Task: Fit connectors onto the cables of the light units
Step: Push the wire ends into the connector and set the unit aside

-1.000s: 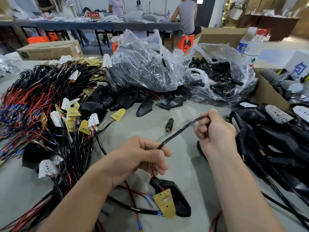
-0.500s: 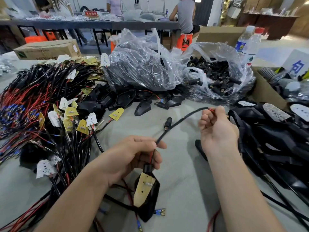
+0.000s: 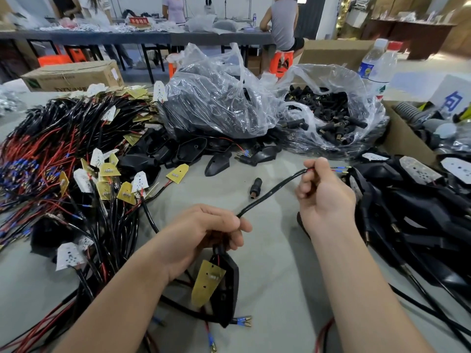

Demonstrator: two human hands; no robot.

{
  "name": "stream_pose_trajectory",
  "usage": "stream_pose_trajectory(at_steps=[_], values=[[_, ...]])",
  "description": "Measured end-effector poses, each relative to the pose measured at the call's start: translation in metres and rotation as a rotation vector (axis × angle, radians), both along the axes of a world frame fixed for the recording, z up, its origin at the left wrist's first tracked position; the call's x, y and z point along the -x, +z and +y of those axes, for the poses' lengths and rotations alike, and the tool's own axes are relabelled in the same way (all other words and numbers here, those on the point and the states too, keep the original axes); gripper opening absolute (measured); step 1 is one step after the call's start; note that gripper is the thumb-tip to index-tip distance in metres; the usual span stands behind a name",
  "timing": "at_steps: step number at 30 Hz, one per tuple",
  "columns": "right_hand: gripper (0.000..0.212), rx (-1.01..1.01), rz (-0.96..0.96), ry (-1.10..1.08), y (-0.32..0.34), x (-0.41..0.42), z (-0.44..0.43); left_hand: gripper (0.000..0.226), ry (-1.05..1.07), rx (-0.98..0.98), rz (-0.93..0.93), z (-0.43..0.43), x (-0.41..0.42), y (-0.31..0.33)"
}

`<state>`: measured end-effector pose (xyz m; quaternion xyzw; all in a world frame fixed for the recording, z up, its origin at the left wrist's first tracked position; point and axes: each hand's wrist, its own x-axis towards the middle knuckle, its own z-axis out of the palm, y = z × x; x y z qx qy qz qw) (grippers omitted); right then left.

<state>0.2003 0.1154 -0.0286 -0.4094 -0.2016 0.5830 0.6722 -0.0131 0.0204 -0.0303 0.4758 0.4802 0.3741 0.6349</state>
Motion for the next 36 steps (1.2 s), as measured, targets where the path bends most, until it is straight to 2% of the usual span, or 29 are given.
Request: stream_pose_trajectory(at_steps=[5, 8, 11, 14, 16, 21, 24, 27, 32, 36], values=[[0.03, 0.003, 0.014, -0.147, 0.001, -0.012, 0.008, 0.032, -0.186, -0.002, 0.034, -0.004, 0.0, 0.005], [0.03, -0.004, 0.069, -0.123, 0.001, -0.006, 0.006, 0.02, -0.293, 0.046, 0.037, -0.006, -0.001, 0.005], [0.028, -0.018, 0.093, 0.063, 0.004, -0.001, 0.001, 0.018, -0.259, 0.048, 0.038, -0.007, -0.002, 0.004], [0.022, -0.063, -0.094, 0.313, 0.004, 0.007, -0.007, 0.019, -0.198, 0.075, 0.015, -0.006, -0.001, 0.001], [0.026, -0.072, -0.128, 0.364, 0.004, 0.012, -0.01, 0.02, -0.187, 0.071, 0.028, -0.005, -0.001, -0.001], [0.024, -0.051, -0.096, 0.167, 0.003, 0.01, -0.007, 0.029, -0.128, 0.054, -0.013, -0.001, 0.002, -0.002], [0.024, -0.046, -0.077, 0.11, 0.0, 0.007, -0.003, 0.036, -0.183, 0.05, -0.016, 0.002, 0.011, -0.002], [0.023, -0.041, -0.054, 0.076, -0.001, 0.006, -0.003, 0.047, -0.254, 0.034, 0.012, 0.002, 0.015, -0.003], [0.021, -0.05, -0.022, 0.058, -0.001, 0.007, -0.003, 0.057, -0.228, 0.039, 0.02, 0.004, 0.013, -0.004], [0.02, -0.063, -0.024, 0.088, 0.001, 0.012, -0.005, 0.067, -0.246, -0.027, 0.111, 0.002, 0.011, -0.003]])
